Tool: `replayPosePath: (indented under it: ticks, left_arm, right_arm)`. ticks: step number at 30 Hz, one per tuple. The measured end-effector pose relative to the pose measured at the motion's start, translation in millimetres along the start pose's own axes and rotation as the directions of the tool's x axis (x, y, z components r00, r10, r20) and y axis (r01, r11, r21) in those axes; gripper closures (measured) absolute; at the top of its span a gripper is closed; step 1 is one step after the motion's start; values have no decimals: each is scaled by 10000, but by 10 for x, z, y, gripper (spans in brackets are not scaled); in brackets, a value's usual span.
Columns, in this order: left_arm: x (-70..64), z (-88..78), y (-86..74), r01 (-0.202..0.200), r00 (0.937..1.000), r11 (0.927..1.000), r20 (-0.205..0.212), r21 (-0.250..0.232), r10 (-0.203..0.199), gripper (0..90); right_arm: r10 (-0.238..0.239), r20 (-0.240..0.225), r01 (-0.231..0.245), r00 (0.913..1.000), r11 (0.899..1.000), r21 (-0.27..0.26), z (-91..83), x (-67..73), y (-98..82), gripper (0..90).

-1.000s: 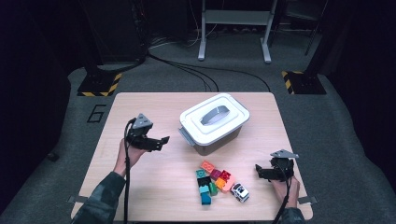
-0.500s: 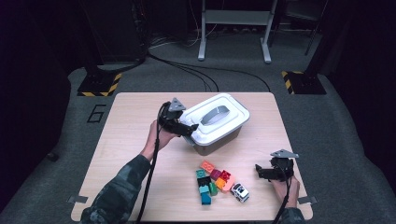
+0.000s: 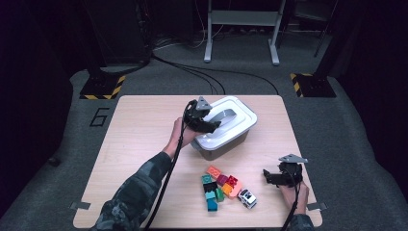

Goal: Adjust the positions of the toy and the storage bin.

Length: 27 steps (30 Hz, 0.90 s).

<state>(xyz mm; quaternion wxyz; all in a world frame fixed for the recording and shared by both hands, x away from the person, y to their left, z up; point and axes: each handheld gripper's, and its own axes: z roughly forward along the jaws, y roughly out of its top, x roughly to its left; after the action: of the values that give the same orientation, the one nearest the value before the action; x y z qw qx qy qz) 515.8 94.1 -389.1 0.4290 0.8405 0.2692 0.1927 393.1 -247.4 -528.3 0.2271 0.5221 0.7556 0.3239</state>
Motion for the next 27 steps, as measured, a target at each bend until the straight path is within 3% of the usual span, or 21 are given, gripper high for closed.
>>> replayPosePath:
  ticks: [4,5,9,14,22,23,27]
  left_arm:
    - [-39,57,56,-96,9999,9999,74,-143,97,487]
    - [-63,65,71,-450,9990,9989,0,-90,450,545]
    - [-106,65,65,-711,9974,9975,-150,-31,710,655]
    - [-128,27,40,-936,9947,9956,-420,17,936,666]
    - [-46,-147,-82,-647,9940,9978,-879,146,658,667]
    - [-34,-206,-124,-470,9944,9986,-934,223,489,667]
    - [-19,-309,-199,-449,9927,9988,-1113,217,470,668]
  right_arm:
    - [5,6,-5,10000,10000,-9,-1,0,0,54]
    - [9,-13,-9,10000,10000,-8,-1,0,0,55]
    - [-40,9,40,10000,10000,-51,-1,-4,0,60]
    - [-32,22,32,10000,10000,-53,-1,-5,0,62]
    - [-1,50,1,10000,10000,-56,-3,-4,-2,65]
    - [21,54,-21,10000,10000,-51,-4,-2,-3,65]
    - [35,43,-34,10000,10000,-52,-4,-1,-3,65]
